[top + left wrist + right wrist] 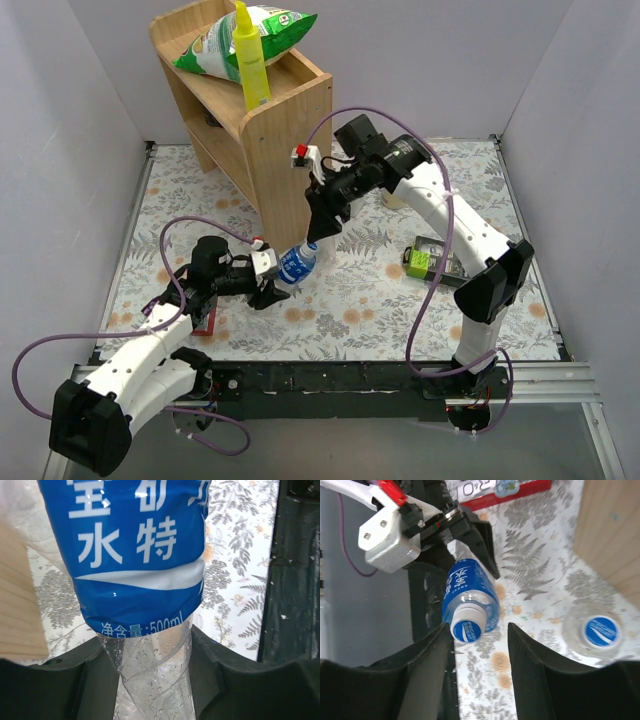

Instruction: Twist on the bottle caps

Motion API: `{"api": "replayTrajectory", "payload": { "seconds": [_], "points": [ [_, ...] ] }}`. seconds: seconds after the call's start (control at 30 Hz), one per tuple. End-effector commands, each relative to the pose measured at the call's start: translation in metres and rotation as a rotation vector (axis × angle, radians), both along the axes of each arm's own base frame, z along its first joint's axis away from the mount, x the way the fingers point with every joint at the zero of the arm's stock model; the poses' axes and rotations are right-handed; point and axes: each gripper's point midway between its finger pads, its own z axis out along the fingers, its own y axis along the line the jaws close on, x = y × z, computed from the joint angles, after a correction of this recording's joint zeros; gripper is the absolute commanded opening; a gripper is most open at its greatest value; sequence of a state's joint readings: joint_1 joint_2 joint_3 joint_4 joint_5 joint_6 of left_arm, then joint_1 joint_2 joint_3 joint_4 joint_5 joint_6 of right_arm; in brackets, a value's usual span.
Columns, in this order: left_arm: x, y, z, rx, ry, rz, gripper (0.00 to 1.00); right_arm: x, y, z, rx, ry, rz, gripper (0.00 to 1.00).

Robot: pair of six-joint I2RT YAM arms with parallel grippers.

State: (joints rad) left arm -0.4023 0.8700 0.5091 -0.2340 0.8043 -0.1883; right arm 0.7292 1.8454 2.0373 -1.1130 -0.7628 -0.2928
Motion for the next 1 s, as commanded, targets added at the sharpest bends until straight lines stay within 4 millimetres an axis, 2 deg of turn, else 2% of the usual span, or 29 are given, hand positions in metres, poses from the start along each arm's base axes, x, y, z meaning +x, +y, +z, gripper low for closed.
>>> {"api": "replayTrajectory", "payload": {
  "seconds": [0.0,0.03,0.1,0.13,0.17,0.23,0.37,0.53,0.67,0.83,0.97],
  "points": [
    [-0.023,-0.004,0.003,-0.006,0.032,-0.115,0.00,-0.010,-0.030,0.064,0.166,-0.328,0.139,0.58],
    [-0.031,-0.003,0.003,-0.001,0.063,-0.145,0.00,-0.026,-0.042,0.071,0.198,-0.404,0.214,0.58],
    [-0.035,-0.004,0.006,-0.001,0.039,-0.193,0.00,-0.033,-0.052,0.057,0.192,-0.584,0.341,0.59],
    [-0.035,-0.007,0.012,-0.014,0.040,-0.208,0.00,-0.043,-0.060,0.044,0.178,-0.630,0.384,0.59],
    [-0.037,-0.007,0.014,-0.011,0.031,-0.225,0.00,-0.050,-0.058,0.039,0.187,-0.724,0.464,0.59],
    [-0.037,-0.009,0.017,-0.015,0.021,-0.258,0.00,-0.054,-0.064,0.024,0.154,-0.814,0.507,0.59],
    [-0.037,-0.012,0.026,-0.012,0.023,-0.307,0.00,-0.053,-0.045,0.026,0.184,-1.008,0.575,0.60],
    [-0.040,-0.011,0.026,0.013,0.019,-0.353,0.00,-0.050,-0.029,0.028,0.204,-1.054,0.577,0.59],
    [-0.043,-0.011,0.028,0.012,0.010,-0.365,0.00,-0.061,-0.020,0.027,0.237,-1.053,0.632,0.59],
    [-0.041,-0.012,0.031,0.012,0.004,-0.365,0.00,-0.074,-0.023,0.014,0.229,-1.037,0.740,0.55],
    [-0.040,-0.012,0.033,0.007,-0.006,-0.362,0.00,-0.076,-0.026,0.008,0.213,-1.031,0.785,0.54]
  ]
}}
